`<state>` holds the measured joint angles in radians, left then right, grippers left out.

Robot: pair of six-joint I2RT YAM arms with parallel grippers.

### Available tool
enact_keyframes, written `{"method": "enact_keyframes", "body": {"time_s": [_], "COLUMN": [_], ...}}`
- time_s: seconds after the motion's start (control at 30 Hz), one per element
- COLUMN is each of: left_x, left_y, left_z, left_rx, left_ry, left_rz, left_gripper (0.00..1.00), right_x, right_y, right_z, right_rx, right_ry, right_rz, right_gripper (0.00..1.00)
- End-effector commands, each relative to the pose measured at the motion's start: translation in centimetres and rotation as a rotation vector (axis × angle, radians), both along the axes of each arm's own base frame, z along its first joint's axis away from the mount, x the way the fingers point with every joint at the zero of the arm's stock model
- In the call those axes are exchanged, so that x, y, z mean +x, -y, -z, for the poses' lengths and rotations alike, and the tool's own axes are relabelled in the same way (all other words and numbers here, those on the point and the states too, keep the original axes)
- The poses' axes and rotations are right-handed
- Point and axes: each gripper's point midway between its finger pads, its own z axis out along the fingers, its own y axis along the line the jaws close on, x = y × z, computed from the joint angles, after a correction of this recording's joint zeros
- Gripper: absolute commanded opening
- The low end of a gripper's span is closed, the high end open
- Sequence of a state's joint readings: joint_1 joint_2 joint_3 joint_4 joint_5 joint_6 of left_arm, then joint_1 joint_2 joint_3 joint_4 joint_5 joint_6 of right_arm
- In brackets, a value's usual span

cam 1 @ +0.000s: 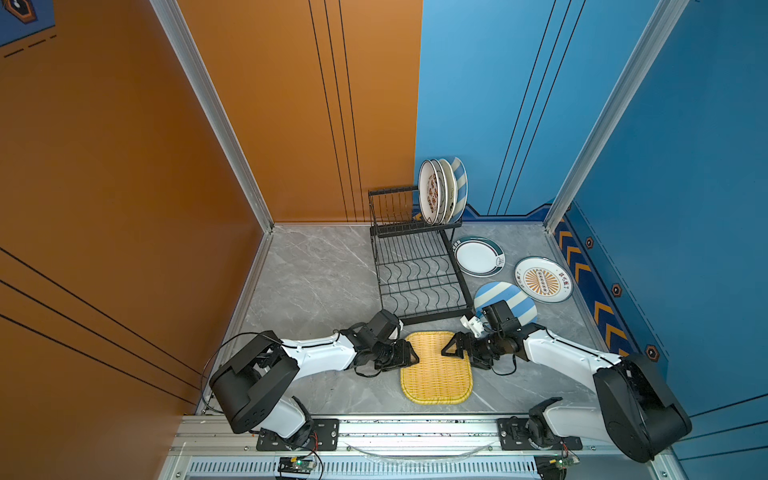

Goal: Load the plates into the dish rack

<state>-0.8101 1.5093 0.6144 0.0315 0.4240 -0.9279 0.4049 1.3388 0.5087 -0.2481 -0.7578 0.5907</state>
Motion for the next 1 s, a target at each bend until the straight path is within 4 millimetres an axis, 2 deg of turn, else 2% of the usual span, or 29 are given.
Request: {"method": "enact_keyframes", "body": {"time_s": [0.0, 0.17, 0.3, 0.53, 0.67, 0.97], "left_x": [-1.2, -1.1, -0.9, -0.6, -0.5, -0.3], "left_y": [-0.4, -0.6, -0.7, -0.8, -0.9, -0.8], "left_z": [2.3, 2.5, 2.4, 2.0, 1.7, 0.8], "left_rx": [0.038, 0.038, 0.032, 0.017, 0.013, -0.004], "left_ry": [-0.075, -0.082, -0.082, -0.080, -0.080, -0.074], "left_rz": [0.034, 0.036, 0.032, 0.029, 0.033, 0.046], "left_gripper": [0.55, 0.55, 0.55, 0.55, 0.57, 0.61], "right_x": [-2.7, -2.6, -2.6, -2.7, -2.6, -2.6], "right_y": [0.4, 0.4, 0.3, 0.5, 0.7, 1.1], "right_z": [2.7, 2.2, 1.7, 0.6, 0.4, -0.1], "right_rx": [-0.032, -0.027, -0.014, -0.007, -0.013, -0.026], "right_ry": [-0.103, -0.090, -0.083, -0.063, -0.052, -0.027], "right_rz": [-0.036, -0.038, -0.032, -0.023, -0.014, 0.007], "right_gripper": [0.89, 0.85, 0.76, 0.48, 0.43, 0.20]}}
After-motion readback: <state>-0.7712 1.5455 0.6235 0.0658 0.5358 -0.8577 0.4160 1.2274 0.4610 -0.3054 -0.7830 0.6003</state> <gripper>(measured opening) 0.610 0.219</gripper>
